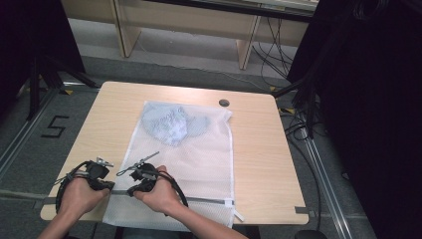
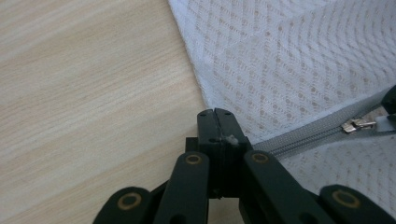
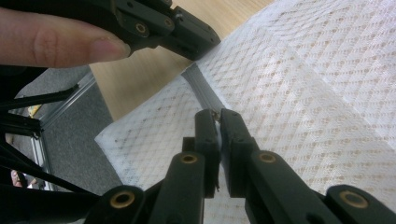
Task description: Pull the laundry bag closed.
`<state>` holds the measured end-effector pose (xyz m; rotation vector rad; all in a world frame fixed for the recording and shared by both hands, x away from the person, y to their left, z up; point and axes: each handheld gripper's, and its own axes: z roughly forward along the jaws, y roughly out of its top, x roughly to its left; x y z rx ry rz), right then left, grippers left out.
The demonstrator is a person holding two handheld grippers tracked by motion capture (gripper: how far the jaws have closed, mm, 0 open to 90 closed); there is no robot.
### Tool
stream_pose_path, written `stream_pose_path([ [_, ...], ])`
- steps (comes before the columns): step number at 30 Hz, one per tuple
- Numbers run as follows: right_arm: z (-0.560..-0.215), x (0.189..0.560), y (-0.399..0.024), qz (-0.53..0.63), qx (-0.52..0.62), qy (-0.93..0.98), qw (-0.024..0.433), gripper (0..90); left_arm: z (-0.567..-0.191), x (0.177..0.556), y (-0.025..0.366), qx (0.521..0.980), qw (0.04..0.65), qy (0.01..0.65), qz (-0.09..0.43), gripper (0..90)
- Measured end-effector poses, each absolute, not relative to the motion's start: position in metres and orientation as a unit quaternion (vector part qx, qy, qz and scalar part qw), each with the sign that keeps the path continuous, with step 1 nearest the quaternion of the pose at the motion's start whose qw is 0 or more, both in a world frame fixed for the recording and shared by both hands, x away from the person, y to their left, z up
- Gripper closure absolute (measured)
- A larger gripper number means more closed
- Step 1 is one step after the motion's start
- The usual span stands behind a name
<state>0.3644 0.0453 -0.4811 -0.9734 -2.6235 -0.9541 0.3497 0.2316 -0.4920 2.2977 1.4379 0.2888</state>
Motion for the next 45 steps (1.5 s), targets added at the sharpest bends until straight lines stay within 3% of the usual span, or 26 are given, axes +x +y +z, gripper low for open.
stream_pose_path([
  [45, -0.479, 0.364, 0.027, -0.311, -0.331, -0.885, 0.101, 87.1, -0.491, 0.349, 0.232, 0.821, 0.200, 0.525, 0.101, 90.0],
])
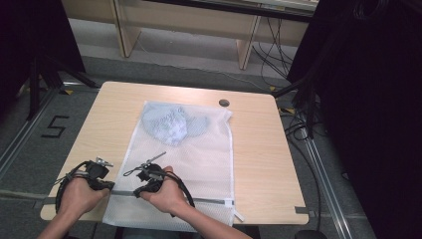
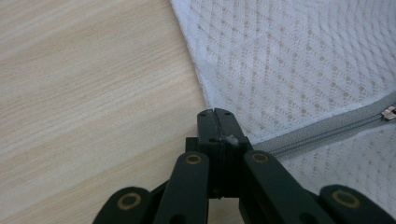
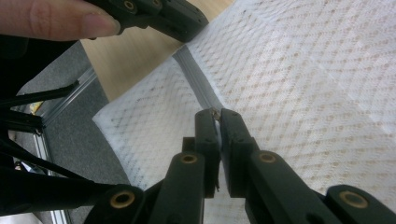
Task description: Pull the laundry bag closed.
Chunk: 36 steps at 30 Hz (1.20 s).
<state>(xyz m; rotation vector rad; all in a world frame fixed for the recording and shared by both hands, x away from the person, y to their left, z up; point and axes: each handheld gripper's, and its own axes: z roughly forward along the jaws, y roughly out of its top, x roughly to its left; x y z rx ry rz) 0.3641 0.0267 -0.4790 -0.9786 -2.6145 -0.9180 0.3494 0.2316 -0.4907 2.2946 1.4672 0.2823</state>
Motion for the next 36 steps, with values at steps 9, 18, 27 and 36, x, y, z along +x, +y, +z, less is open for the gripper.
stream_pose_path([
  [9, -0.479, 0.365, 0.021, -0.312, -0.335, -0.883, 0.104, 87.0, -0.490, 0.349, 0.232, 0.825, 0.197, 0.521, 0.100, 90.0],
  [18, -0.480, 0.364, 0.016, -0.312, -0.337, -0.882, 0.109, 87.1, -0.490, 0.350, 0.232, 0.824, 0.199, 0.521, 0.099, 90.0],
  [27, -0.480, 0.365, 0.013, -0.302, -0.333, -0.889, 0.090, 87.0, -0.490, 0.349, 0.232, 0.824, 0.197, 0.521, 0.101, 90.0],
  [36, -0.479, 0.364, 0.012, -0.308, -0.338, -0.883, 0.105, 87.0, -0.491, 0.349, 0.232, 0.822, 0.200, 0.523, 0.101, 90.0],
])
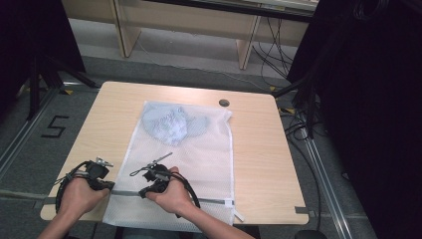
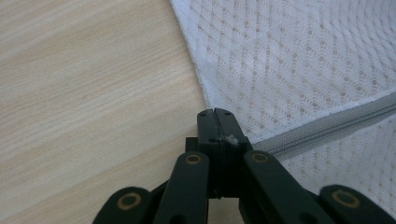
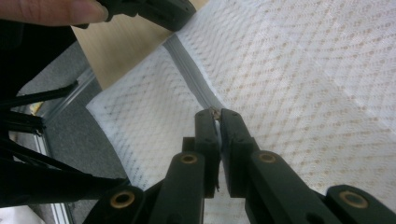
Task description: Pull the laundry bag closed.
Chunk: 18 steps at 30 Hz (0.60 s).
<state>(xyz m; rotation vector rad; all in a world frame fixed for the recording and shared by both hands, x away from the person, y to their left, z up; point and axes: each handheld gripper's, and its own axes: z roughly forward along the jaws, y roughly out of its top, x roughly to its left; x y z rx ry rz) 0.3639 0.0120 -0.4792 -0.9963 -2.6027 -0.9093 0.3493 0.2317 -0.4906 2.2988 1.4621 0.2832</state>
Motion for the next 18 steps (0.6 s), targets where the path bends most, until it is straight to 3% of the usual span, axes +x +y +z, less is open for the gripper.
stream_pose_path([
  [18, -0.4795, 0.3638, 0.0047, -0.303, -0.349, -0.882, 0.094, 87.1, -0.4901, 0.3494, 0.2322, 0.824, 0.197, 0.521, 0.100, 90.0],
])
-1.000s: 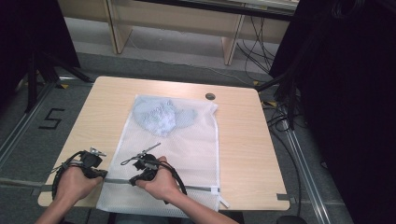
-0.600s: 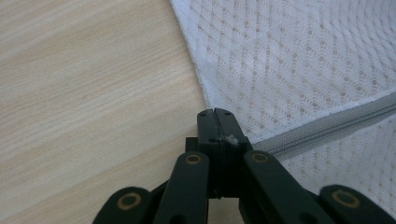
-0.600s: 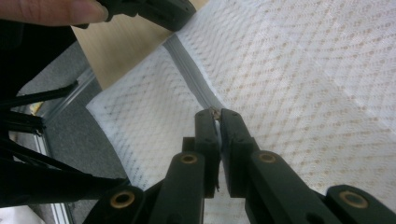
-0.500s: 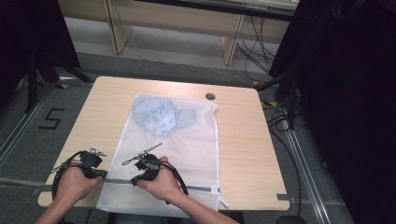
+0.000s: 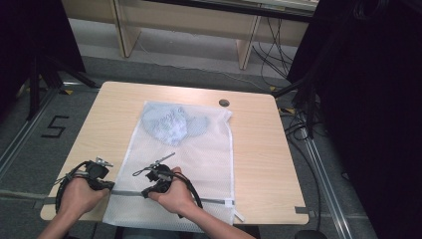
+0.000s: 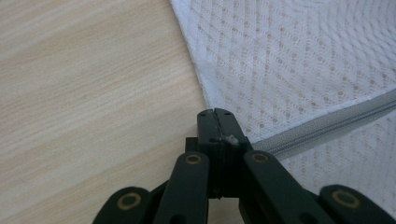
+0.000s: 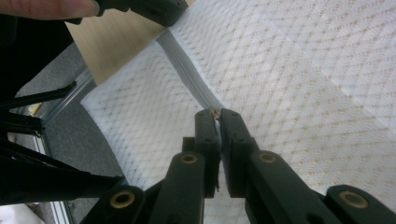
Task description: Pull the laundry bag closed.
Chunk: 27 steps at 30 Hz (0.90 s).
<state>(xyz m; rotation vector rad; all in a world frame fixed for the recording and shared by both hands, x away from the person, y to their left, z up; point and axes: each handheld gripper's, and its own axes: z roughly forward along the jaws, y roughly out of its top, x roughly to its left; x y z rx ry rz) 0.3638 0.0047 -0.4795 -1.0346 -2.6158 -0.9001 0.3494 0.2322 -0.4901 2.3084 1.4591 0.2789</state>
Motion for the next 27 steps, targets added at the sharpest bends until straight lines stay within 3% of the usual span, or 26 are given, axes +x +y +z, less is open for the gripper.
stream_pose_path([
  [27, -0.481, 0.364, -0.010, -0.302, -0.354, -0.880, 0.092, 87.1, -0.490, 0.350, 0.232, 0.824, 0.197, 0.521, 0.099, 90.0],
])
